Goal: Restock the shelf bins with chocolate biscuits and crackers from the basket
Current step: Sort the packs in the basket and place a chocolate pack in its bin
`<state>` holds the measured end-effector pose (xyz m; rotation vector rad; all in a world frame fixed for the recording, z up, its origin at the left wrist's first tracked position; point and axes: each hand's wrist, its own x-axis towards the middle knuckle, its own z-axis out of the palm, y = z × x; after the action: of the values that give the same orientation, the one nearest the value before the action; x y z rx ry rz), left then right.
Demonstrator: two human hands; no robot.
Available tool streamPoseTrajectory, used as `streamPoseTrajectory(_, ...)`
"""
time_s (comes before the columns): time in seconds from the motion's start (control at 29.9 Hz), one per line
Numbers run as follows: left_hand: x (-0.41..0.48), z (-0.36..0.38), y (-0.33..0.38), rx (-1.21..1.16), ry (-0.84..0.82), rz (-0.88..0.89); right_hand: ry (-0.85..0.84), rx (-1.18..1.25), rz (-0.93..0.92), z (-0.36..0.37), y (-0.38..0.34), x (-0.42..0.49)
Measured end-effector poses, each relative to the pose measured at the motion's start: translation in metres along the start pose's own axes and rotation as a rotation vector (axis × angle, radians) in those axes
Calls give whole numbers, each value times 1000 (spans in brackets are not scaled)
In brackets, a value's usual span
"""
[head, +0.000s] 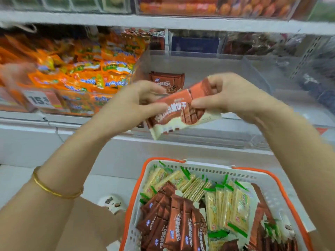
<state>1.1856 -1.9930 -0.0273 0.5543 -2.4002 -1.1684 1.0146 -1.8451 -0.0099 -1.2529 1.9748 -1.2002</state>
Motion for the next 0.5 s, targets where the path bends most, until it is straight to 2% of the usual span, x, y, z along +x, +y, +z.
streamPoseTrajectory(0.07, 17, -8, -2, 98, 259, 82, 125, 38, 22, -14, -8, 30)
streamPoseTrajectory(0.13, 29, -9, -12, 276, 357, 151, 223, 15, 59, -18, -5, 63)
streamPoseTrajectory(0.3, 51, 5, -43, 697, 118, 198, 329, -90, 204, 17, 43, 145)
streamPoseTrajectory(0.5, 54, 12, -51, 883, 75, 241, 405, -455, 202, 40, 80, 205)
